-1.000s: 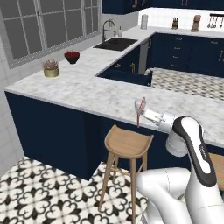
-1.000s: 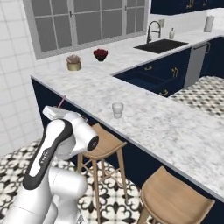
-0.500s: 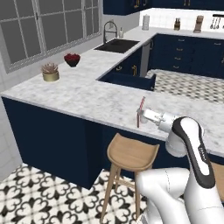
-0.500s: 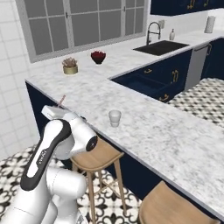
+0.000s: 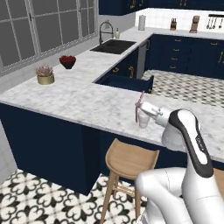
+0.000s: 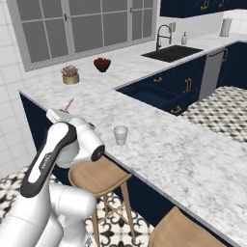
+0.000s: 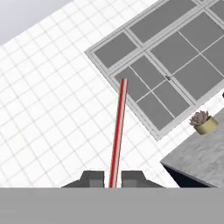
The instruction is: Take a straw from the drawer in front and place it inside the glass cup on the dining counter.
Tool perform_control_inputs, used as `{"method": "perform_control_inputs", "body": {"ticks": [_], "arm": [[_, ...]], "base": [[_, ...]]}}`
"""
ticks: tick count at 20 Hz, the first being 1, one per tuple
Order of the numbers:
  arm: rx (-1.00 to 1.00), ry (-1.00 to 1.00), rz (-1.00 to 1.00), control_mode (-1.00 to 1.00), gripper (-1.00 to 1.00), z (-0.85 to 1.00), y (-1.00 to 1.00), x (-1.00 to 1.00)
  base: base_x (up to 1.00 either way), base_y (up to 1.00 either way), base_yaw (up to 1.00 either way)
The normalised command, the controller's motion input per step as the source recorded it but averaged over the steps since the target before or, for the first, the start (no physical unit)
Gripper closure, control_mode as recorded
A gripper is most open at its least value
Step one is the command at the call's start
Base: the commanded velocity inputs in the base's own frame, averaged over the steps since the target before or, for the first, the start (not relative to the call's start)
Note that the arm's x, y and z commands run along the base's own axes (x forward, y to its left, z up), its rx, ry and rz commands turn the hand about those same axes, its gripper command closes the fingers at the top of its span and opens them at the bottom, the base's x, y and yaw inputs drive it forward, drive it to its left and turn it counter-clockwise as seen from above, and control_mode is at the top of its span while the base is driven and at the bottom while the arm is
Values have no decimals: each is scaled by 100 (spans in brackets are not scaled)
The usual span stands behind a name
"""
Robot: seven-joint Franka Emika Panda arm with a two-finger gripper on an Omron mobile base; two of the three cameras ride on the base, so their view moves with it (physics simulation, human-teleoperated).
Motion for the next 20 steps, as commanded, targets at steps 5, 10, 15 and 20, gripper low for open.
{"method": "perform_control_inputs", "body": {"ticks": [5, 10, 15, 20], "arm": [[19, 0, -12, -100, 100, 42, -26, 43], [22, 3, -34, -100, 100, 18, -60, 22], [17, 4, -44, -100, 100, 0, -81, 7], [11, 25, -8, -100, 100, 17, -78, 24]], "base": [[0, 0, 0], [0, 0, 0], [0, 0, 0], [0, 0, 0]]}}
